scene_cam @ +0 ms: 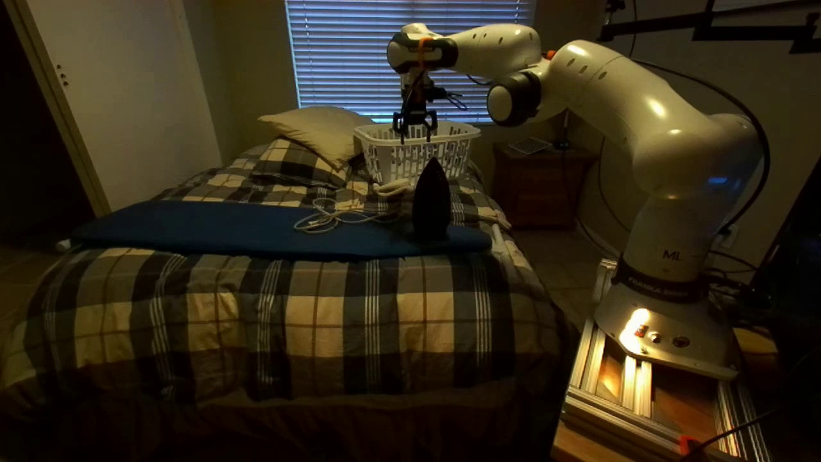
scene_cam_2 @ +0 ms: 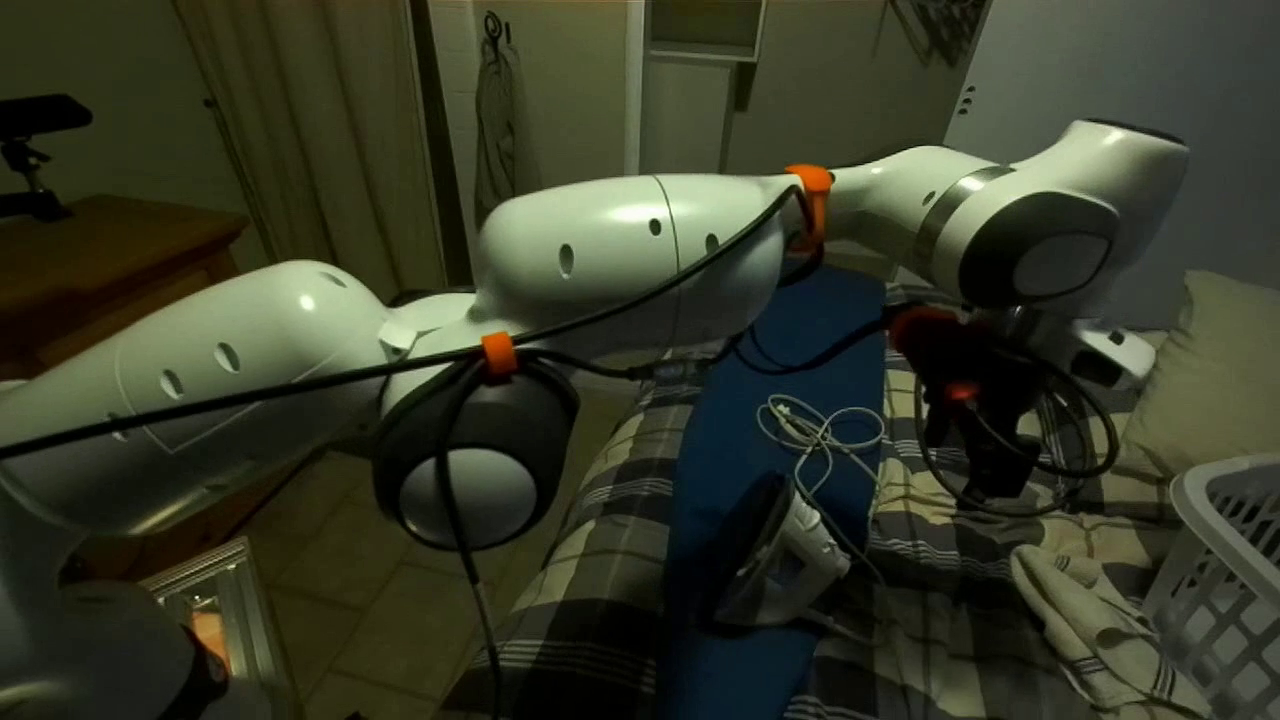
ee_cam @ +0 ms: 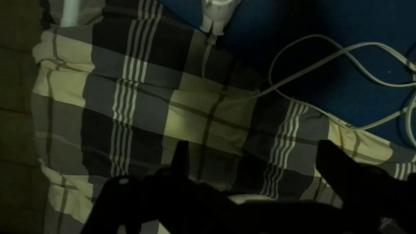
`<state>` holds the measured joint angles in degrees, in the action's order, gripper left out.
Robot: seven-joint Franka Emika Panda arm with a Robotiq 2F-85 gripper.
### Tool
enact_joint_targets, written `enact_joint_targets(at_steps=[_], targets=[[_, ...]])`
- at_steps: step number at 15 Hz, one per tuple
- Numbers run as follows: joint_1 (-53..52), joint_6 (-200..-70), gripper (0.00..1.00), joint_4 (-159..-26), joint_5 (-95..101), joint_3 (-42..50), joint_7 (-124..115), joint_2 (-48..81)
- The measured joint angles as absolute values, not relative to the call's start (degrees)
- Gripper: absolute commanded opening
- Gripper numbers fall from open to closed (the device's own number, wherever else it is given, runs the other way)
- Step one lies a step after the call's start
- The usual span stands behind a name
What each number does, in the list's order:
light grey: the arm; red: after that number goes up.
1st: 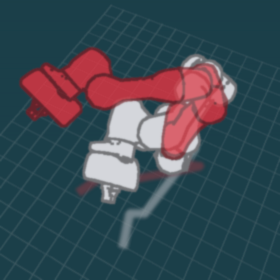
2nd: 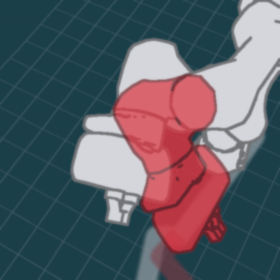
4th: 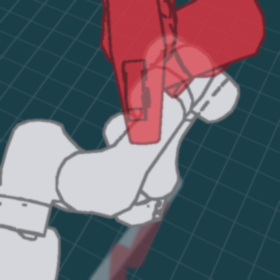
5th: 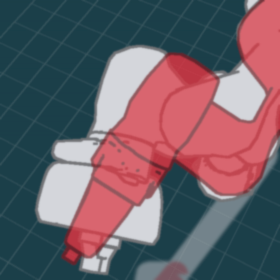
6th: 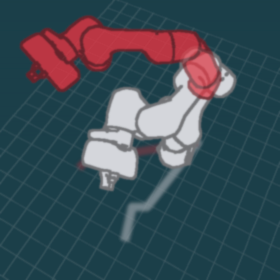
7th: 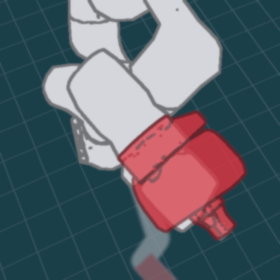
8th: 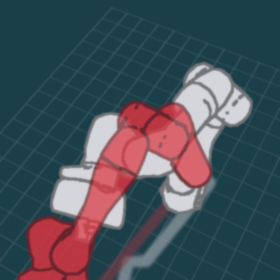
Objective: Put the iron in an upright position
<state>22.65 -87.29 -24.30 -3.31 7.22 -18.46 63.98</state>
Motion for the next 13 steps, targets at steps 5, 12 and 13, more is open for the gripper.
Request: enact_joint_targets(at_steps=[5, 12, 13], targets=[[18.23, -74.25, 1.0, -24.31, 1.95, 10.74, -22.02, 61.57], [16.43, -66.94, 1.0, -24.54, 2.69, 10.95, -22.51, 60.22], [16.47, -66.97, 1.0, -24.63, 2.69, 10.95, -22.51, 60.22]])
